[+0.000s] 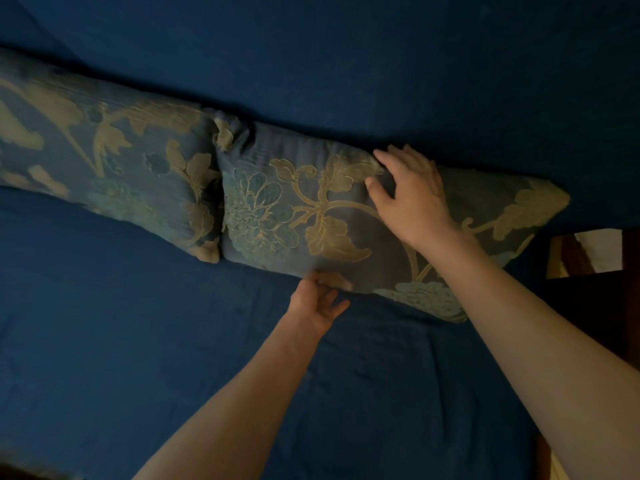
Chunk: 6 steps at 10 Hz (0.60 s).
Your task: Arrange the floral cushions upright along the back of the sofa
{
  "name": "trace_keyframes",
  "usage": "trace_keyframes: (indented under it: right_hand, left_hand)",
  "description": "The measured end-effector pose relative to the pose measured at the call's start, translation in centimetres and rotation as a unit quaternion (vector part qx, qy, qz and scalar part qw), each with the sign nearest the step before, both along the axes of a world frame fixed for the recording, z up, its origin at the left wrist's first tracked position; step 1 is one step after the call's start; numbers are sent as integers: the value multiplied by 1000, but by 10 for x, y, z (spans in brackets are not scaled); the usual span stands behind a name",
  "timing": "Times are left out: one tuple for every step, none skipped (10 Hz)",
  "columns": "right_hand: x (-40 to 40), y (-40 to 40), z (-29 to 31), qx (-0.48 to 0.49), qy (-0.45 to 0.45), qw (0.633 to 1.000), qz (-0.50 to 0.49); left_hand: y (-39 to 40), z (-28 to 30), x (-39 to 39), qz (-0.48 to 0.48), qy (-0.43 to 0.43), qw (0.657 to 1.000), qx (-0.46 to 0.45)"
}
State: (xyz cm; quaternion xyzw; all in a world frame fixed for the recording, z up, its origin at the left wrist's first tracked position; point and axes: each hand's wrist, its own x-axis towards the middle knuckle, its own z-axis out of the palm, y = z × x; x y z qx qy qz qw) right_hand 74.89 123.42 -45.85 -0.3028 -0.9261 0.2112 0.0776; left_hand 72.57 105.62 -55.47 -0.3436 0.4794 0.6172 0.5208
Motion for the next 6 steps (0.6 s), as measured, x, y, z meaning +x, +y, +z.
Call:
trace_keyframes:
  right_hand:
    - [7,-20,0,24,17,999,-26]
    - [14,-45,5,37,-13,997,-62]
    - [18,-69,14,23,-34,996,-84]
    - [16,-88,30,-2,-38,994,-103]
    - [7,-101,53,-89,-9,988,-125]
    - [-1,-115,86,-230,68,957,-161]
  left_hand:
    - [-27,11,-20,-42,62,995,-61]
    - [-59,34,-46,-87,164,974,-128]
    - [-89,68,-76,-105,275,943,-153]
    - [-117,108,-108,-136,383,899,-161]
    - [-143,148,-135,-156,437,871,-163]
    - [-167,187,-160,-166,471,848,-177]
